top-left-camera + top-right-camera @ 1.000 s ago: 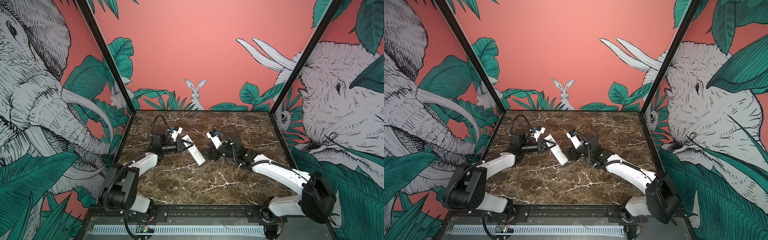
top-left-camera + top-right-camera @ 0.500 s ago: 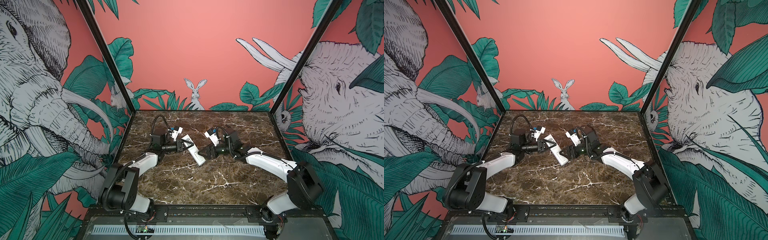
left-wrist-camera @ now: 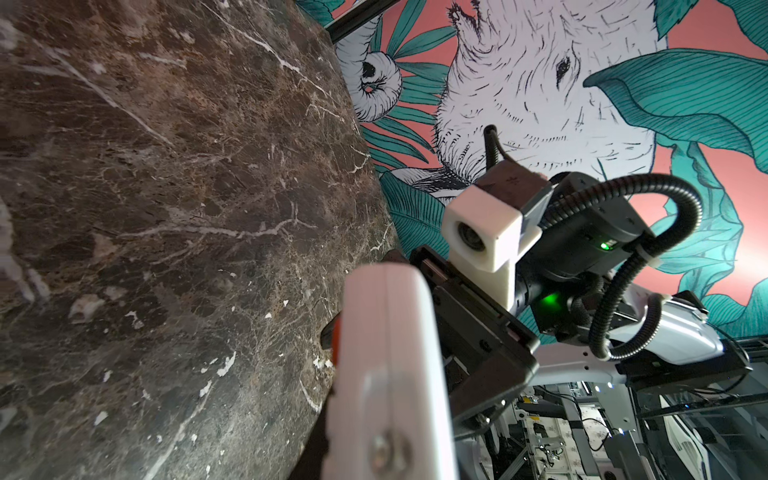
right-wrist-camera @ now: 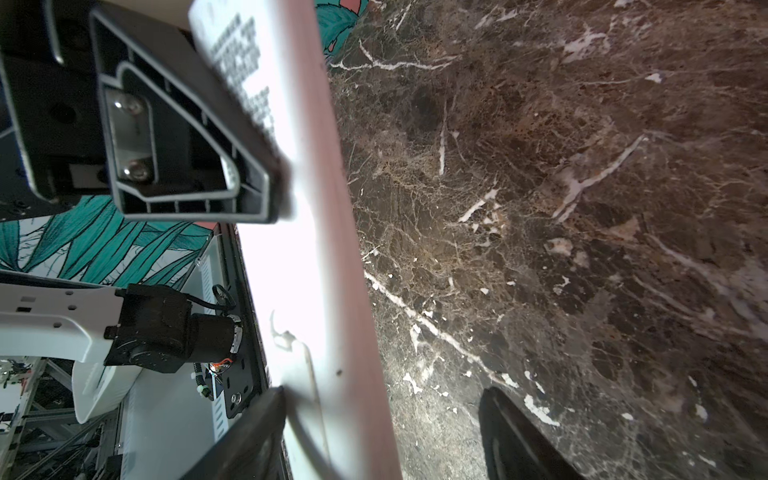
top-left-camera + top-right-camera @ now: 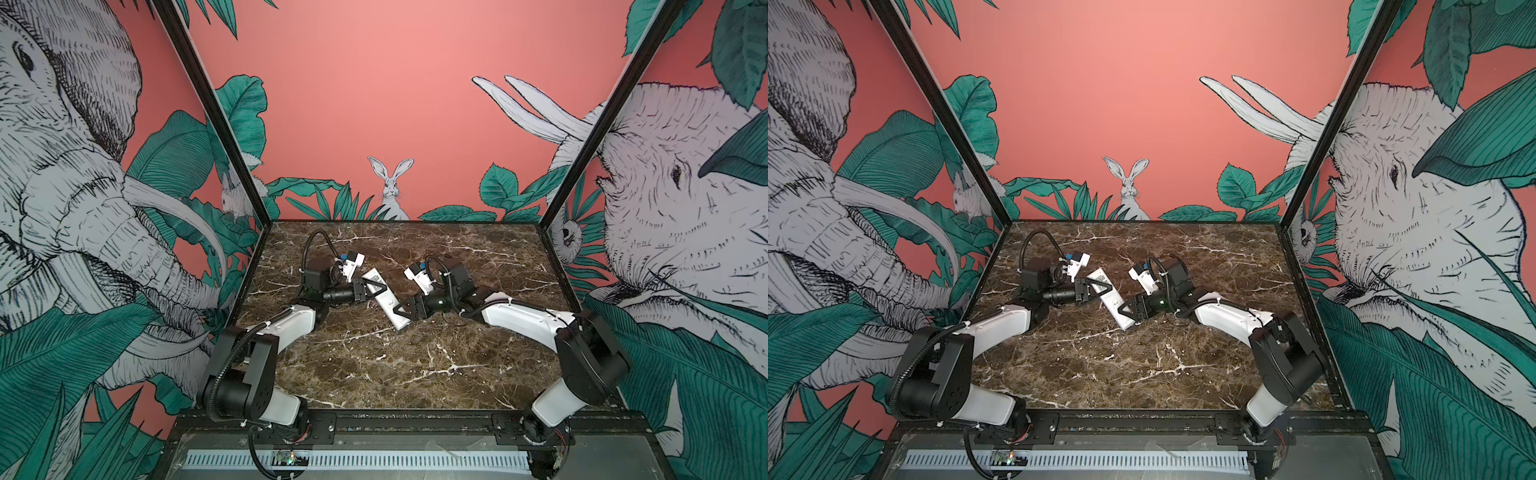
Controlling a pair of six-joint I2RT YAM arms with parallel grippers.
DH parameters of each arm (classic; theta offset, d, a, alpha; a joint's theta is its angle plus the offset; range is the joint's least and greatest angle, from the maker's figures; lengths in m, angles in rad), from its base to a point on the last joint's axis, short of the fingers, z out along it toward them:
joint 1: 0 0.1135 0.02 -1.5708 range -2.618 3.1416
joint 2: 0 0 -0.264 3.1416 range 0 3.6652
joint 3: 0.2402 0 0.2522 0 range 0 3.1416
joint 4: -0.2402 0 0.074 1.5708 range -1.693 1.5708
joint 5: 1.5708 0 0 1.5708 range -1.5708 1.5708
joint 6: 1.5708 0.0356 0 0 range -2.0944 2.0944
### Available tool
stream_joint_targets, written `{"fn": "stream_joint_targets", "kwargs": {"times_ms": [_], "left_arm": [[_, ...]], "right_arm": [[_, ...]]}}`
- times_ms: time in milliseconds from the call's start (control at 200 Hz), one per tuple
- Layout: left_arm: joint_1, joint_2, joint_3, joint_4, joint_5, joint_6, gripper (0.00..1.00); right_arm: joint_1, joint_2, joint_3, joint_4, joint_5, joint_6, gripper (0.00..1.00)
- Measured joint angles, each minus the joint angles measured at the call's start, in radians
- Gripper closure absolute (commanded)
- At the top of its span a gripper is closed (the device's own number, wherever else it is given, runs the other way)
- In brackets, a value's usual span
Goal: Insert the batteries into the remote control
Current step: 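Push the cover shut along the remote's edge with the right gripper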
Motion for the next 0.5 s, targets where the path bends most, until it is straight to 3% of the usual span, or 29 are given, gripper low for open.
{"fn": "stream_joint_targets", "kwargs": {"times_ms": [500], "left_arm": [[0.001, 0.000, -0.007, 0.000, -0.057, 0.012, 0.99]], "right_arm": [[-0.015, 0.020, -0.006, 0.029, 0.023, 0.023, 0.27]]}}
